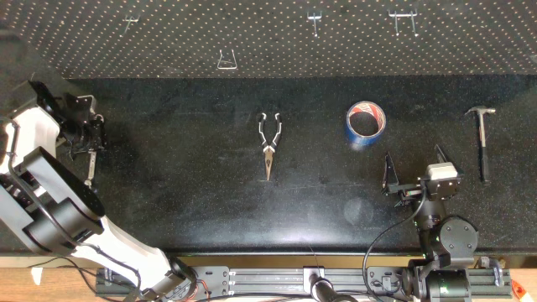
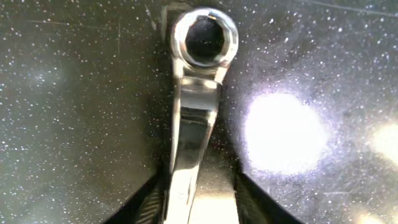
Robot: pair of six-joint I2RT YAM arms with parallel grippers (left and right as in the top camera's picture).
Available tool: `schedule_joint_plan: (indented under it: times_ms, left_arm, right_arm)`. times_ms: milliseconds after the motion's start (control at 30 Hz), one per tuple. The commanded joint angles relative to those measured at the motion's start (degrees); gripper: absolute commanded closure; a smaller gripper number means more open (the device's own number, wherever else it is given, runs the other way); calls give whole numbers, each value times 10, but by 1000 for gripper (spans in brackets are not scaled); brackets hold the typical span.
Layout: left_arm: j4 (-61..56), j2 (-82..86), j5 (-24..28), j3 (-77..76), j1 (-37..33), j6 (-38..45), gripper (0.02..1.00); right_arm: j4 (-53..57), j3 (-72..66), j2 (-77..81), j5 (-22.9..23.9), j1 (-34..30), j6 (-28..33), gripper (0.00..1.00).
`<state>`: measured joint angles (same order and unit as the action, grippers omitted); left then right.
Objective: Place Tools Onto Pegboard
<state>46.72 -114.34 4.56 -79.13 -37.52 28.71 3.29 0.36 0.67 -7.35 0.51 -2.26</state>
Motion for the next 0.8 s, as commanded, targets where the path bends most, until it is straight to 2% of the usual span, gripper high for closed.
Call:
schedule_joint_plan:
  times_ms: [33,167,267,800]
  left_arm:
    - [2,-13,7,-12,-1,1,770]
    - [2,-13,7,-12,-1,0,842]
    - [4,-13,7,-12,-1,0,862]
    - [4,-13,7,-12,-1,1,869]
  right_arm:
    - [5,-1,-6,5,4,6,25]
    - [5,-1,-6,5,4,6,25]
    - [5,-1,-6,5,4,6,25]
    - [5,-1,-6,5,4,6,25]
